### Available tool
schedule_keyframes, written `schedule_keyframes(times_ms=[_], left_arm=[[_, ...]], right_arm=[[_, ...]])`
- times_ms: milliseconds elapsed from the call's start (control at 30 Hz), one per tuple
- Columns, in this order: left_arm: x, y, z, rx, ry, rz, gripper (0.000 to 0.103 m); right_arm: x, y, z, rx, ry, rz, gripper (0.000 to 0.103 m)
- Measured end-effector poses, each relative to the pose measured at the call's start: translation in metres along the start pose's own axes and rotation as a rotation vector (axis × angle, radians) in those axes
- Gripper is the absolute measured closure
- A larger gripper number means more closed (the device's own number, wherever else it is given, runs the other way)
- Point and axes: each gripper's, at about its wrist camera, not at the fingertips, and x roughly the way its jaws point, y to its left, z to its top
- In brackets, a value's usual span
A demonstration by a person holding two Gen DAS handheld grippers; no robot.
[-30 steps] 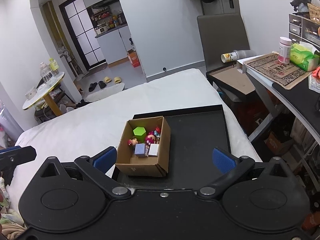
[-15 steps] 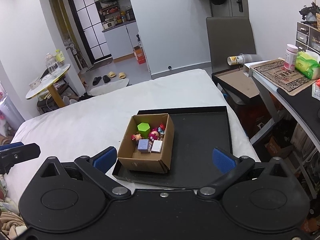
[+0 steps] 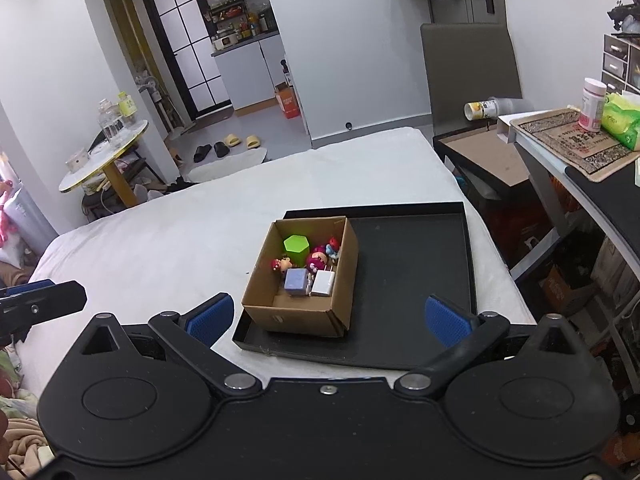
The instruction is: Organize rigid objects
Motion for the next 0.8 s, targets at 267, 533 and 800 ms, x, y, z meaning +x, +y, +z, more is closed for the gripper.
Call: schedule_keyframes(times_ms=[267, 533, 800], left_arm=[[0.0026, -0.0005, -0.0011, 0.003, 0.004, 0.005, 0.001], [0.0041, -0.0022, -0.0015, 0.012, 0.006, 0.003, 0.001], [0.0066, -0.0026, -0.0027, 0.017, 0.012, 0.005, 0.001]], right_arm=[[0.0008, 0.0022, -0.0020, -0.009, 0.002, -0.010, 0.000], [0.0007, 0.0017, -0.0021, -0.005, -0.004, -0.020, 0.000], [-0.0020, 0.0000, -0.0027, -0.010, -0.013, -0.035, 0.000]])
